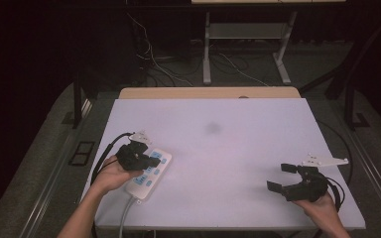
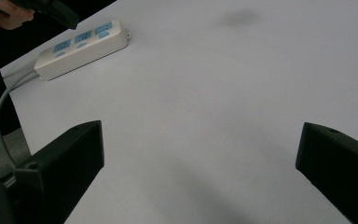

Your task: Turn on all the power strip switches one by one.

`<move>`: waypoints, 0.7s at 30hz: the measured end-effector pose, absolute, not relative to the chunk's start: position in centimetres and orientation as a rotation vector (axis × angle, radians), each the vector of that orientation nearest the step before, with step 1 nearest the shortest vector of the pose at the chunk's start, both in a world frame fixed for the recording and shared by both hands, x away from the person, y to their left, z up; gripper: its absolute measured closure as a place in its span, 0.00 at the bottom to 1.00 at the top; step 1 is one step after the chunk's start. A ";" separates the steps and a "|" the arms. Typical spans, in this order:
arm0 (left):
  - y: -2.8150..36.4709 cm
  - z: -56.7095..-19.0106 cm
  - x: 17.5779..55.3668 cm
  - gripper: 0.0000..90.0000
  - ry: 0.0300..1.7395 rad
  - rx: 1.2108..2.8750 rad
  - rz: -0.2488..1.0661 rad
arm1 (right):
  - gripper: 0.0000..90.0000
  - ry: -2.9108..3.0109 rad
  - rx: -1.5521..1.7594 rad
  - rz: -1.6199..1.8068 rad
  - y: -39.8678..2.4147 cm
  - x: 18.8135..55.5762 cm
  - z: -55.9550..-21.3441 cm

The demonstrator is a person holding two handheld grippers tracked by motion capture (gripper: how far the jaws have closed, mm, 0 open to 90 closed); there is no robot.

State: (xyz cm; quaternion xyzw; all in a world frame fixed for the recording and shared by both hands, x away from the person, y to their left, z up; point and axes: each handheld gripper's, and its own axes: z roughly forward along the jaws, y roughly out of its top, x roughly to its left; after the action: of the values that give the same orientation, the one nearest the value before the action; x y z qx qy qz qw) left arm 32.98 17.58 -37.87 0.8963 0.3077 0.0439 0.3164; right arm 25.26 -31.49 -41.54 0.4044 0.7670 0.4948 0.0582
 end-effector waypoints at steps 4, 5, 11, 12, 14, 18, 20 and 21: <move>17.4 -37.8 33.3 0.99 0.813 2.359 0.120 | 0.01 2.323 1.227 1.499 -31.5 25.3 -41.5; 17.4 -37.8 33.4 0.99 0.811 2.361 0.121 | 0.01 2.323 1.227 1.499 -31.5 25.3 -41.5; 17.1 -37.7 34.0 0.99 0.814 2.367 0.124 | 0.01 2.324 1.226 1.499 -31.6 25.2 -41.5; 17.1 -37.7 34.1 0.99 0.814 2.366 0.125 | 0.01 2.324 1.225 1.498 -31.6 25.3 -41.5; 17.0 -37.6 34.2 0.99 0.814 2.369 0.124 | 0.01 2.325 1.225 1.498 -31.6 25.2 -41.5; 16.8 -37.8 34.5 0.99 0.810 2.375 0.123 | 0.01 2.327 1.224 1.497 -31.6 25.2 -41.5; 16.7 -37.9 34.6 0.99 0.809 2.377 0.122 | 0.01 2.327 1.225 1.498 -31.6 25.2 -41.5; 16.7 -38.0 34.7 0.99 0.810 2.381 0.124 | 0.01 2.327 1.225 1.498 -31.6 25.2 -41.5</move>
State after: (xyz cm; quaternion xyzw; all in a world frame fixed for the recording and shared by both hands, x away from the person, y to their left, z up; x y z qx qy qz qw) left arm 34.73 16.69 -38.01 0.8999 0.3061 0.0467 0.3070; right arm 25.23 -31.59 -41.52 0.4040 0.7677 0.4941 0.0577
